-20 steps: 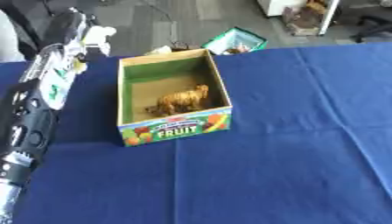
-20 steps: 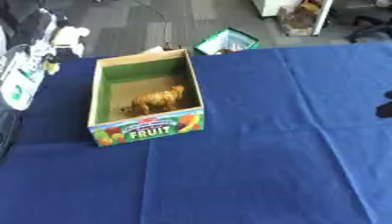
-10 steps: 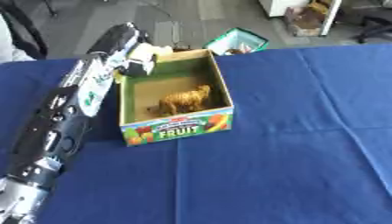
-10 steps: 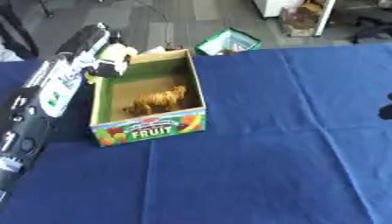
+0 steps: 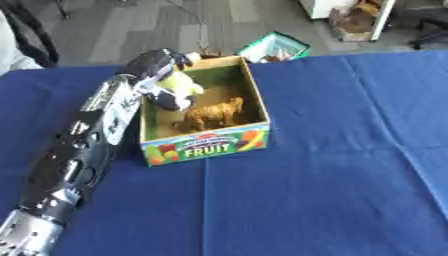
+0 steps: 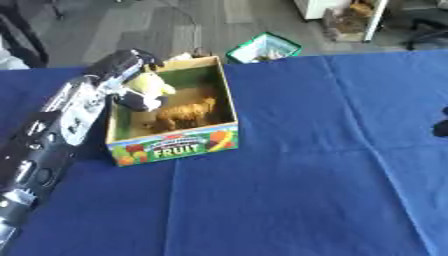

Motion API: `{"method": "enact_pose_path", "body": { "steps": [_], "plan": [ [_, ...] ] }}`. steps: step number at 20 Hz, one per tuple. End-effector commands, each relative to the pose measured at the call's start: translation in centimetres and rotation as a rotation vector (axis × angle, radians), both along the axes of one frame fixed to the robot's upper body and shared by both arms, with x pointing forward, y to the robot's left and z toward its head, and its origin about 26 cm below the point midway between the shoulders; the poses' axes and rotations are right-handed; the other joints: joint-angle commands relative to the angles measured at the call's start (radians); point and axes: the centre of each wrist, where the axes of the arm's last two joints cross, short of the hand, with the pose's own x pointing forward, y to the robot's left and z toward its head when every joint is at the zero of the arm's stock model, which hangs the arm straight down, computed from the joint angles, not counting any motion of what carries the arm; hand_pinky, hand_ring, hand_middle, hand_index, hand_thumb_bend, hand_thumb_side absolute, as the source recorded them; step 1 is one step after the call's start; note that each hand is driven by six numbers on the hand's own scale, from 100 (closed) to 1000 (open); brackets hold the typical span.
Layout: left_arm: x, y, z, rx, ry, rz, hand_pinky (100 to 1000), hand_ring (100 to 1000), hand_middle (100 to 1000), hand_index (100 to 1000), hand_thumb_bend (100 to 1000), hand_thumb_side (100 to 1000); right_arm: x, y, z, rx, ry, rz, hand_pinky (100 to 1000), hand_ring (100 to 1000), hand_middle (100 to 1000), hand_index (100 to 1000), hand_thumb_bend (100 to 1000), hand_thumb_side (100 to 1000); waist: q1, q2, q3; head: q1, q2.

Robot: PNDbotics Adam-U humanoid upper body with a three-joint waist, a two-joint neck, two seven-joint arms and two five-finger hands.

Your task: Pick up objects on the table and place them in the box.

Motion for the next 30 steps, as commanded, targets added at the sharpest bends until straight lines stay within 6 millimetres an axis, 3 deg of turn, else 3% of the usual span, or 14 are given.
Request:
{"method": "enact_pose_path", "body": {
  "steps": [1,11,13,15,18,19,20,30],
  "plan": [
    [-0.8,1.2,2.6,-0.019,-0.077,-0.017,722,705,747,856,1000,576,-0.1,-0.3,0.6,-0.008,-0.020,-0.002,628,591,611,823,100,330,-0.004,-0.023,0.005,-0.005,0.008],
    [-6.3,6.1,7.6,-0.332,-0.331,-0.031,726,730,790,857,1000,827,-0.2,-0.7,0.4,-0.013,-0.011,-0.016,629,591,614,823,100,331,0.001,-0.032,0.041,-0.025,0.022],
    [-7.7,6.9,7.9,-0.401,-0.363,-0.029,719,716,774,853,930,853,-0.2,-0.8,0.4,-0.014,-0.011,-0.017,629,591,615,823,100,330,0.000,-0.034,0.049,-0.030,0.023],
    [-8.9,7.6,7.8,-0.467,-0.382,-0.026,703,686,743,841,850,835,-0.3,-0.8,0.4,-0.015,-0.011,-0.019,629,594,615,823,100,330,0.000,-0.035,0.058,-0.034,0.027],
    [-10.2,8.1,7.7,-0.540,-0.391,-0.023,699,678,736,837,830,829,-0.3,-0.9,0.5,-0.018,-0.013,-0.020,629,594,615,823,100,329,0.000,-0.037,0.064,-0.038,0.030],
    [-10.6,8.3,7.3,-0.565,-0.389,-0.016,672,632,691,815,619,726,-0.3,-0.9,0.5,-0.018,-0.013,-0.021,629,598,616,822,100,329,-0.001,-0.038,0.070,-0.043,0.032],
    [-11.1,8.6,6.7,-0.607,-0.393,-0.007,667,626,684,810,589,706,-0.3,-0.9,0.5,-0.018,-0.013,-0.023,629,599,616,822,100,329,-0.001,-0.041,0.077,-0.049,0.035],
    [-14.9,9.1,2.2,-0.924,-0.398,0.044,609,561,612,770,482,616,-0.3,-0.9,0.6,-0.023,-0.014,-0.022,629,601,617,822,100,331,-0.002,-0.051,0.106,-0.089,0.051]
  ]
}}
